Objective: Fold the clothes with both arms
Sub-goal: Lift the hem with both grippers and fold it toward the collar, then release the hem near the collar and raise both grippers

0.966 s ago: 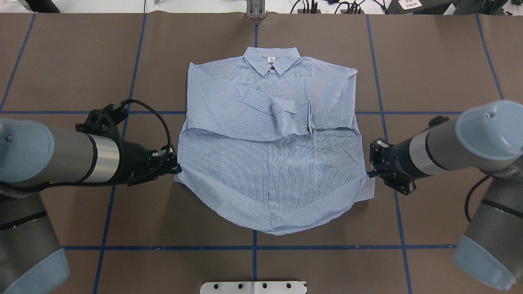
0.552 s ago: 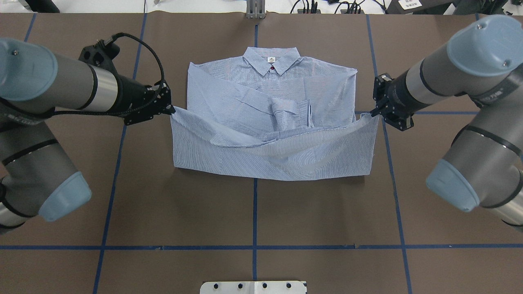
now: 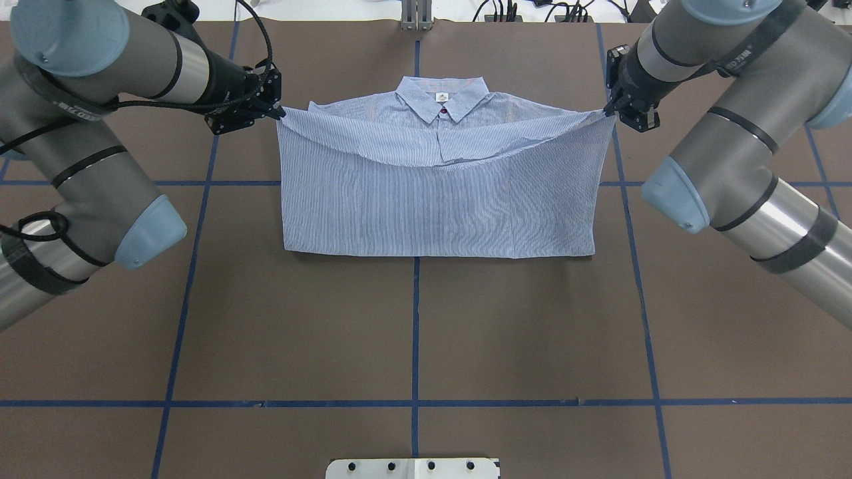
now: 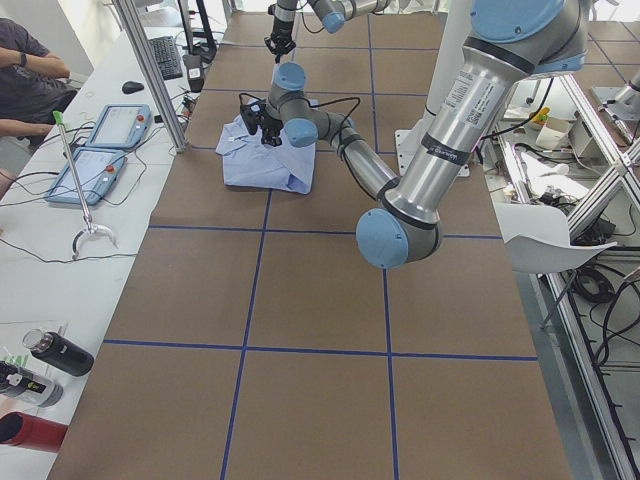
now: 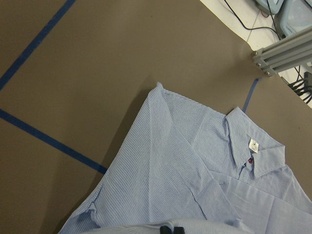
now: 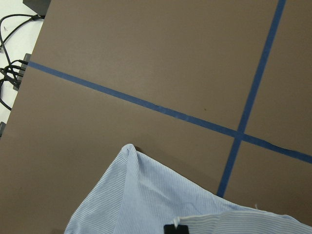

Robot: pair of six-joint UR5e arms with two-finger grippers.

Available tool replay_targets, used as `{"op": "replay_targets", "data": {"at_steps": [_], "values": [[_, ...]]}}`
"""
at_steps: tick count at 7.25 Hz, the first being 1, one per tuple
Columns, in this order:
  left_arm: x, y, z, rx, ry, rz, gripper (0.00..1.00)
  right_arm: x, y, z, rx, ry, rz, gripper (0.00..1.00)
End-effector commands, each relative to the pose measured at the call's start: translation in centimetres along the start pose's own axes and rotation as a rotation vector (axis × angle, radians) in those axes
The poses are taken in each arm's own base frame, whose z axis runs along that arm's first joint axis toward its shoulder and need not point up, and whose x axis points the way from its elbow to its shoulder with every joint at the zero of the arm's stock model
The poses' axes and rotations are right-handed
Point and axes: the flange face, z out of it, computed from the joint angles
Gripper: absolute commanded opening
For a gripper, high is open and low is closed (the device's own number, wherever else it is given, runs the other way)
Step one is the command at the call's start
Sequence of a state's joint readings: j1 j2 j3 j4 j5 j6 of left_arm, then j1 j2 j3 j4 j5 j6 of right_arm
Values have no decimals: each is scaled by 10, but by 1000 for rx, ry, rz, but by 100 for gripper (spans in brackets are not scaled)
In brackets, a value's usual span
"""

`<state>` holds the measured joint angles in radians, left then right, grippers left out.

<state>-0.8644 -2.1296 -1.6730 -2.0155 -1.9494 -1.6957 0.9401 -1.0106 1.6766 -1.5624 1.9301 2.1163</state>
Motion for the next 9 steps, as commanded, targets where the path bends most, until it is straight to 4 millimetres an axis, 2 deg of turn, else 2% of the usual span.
{"op": "replay_targets", "data": {"at_steps": [1, 4, 5, 7, 8, 9], "values": [[2, -29, 57, 13, 17, 25, 0, -35, -9, 56, 24, 10, -18, 0], [9, -56, 116, 51, 14, 36, 0, -71, -12, 106, 68, 37, -61, 0], [4, -61, 126, 54, 16, 41, 0, -71, -15, 121, 64, 30, -72, 0], [2, -64, 137, 58, 7, 39, 0, -67, -6, 148, 96, 52, -109, 0], [1, -66, 142, 70, -1, 37, 0, -69, -1, 149, 98, 51, -116, 0], [3, -69, 153, 87, -7, 37, 2, -73, -2, 158, 110, 59, -138, 15]]}}
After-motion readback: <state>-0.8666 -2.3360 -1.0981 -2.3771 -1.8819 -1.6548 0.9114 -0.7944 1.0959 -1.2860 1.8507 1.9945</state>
